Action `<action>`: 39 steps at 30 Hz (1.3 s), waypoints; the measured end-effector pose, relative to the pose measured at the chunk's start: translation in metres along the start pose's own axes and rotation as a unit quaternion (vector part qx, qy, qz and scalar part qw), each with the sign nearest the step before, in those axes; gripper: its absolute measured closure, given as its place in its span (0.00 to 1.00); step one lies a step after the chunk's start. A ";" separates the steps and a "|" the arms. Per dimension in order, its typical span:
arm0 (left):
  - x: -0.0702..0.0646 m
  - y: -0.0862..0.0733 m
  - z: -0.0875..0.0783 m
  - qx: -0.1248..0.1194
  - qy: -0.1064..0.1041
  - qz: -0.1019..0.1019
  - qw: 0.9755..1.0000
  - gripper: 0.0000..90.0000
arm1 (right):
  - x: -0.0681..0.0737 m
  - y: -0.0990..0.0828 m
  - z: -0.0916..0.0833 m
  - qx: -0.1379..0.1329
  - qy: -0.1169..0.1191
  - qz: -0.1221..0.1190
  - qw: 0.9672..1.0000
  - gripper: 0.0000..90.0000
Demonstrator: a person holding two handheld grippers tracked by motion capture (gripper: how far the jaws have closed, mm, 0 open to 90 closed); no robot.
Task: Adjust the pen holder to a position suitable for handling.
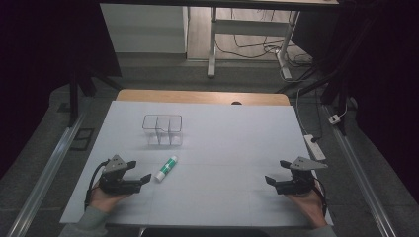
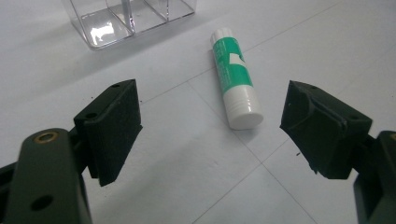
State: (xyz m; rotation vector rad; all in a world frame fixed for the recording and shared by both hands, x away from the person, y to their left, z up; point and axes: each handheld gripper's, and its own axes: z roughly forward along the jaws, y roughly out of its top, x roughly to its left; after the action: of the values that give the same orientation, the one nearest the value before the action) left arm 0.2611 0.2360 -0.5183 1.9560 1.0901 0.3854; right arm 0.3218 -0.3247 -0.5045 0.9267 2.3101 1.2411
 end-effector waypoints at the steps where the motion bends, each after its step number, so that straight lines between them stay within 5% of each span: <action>1: 0.000 0.000 0.000 0.000 0.000 0.000 1.000 0.22 | -0.001 0.000 0.001 -0.001 0.001 0.003 1.000 0.12; 39: 0.011 0.009 -0.004 -0.002 0.006 -0.005 1.000 0.26 | 0.000 -0.002 0.004 0.013 -0.010 -0.002 1.000 0.15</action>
State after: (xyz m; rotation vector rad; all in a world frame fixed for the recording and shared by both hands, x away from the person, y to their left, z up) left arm 0.2706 0.2447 -0.5103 1.9466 1.1056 0.3950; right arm 0.3239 -0.3233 -0.5081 0.9384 2.3176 1.1981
